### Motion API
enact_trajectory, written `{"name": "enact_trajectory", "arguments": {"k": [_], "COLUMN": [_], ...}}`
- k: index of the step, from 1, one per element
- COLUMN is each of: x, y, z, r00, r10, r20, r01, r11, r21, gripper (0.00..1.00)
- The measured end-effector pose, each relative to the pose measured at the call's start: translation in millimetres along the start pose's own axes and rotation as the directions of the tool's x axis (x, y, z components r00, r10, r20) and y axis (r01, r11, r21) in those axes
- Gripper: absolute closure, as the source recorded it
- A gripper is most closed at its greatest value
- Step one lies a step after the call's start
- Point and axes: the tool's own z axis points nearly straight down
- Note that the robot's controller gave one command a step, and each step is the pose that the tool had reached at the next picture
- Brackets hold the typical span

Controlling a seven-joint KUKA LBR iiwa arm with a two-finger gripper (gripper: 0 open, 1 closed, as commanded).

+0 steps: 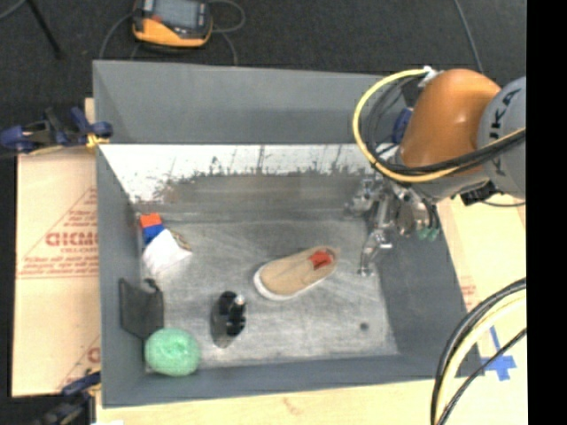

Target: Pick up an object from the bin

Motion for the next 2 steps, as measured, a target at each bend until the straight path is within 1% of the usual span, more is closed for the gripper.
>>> {"name": "enact_trajectory", "arguments": {"k": [1,2], "x": [50.4,50.4], "y": [83.9,83.9], "z": [90.4,90.4], "r00": [0.999,0.999], "r10": [-0.042,-0.043], "r20": [0.000,0.000], "r01": [0.042,0.043], "r11": [0.999,0.999], "r21": [-0.003,-0.003], "gripper": [1.00,1.00]}}
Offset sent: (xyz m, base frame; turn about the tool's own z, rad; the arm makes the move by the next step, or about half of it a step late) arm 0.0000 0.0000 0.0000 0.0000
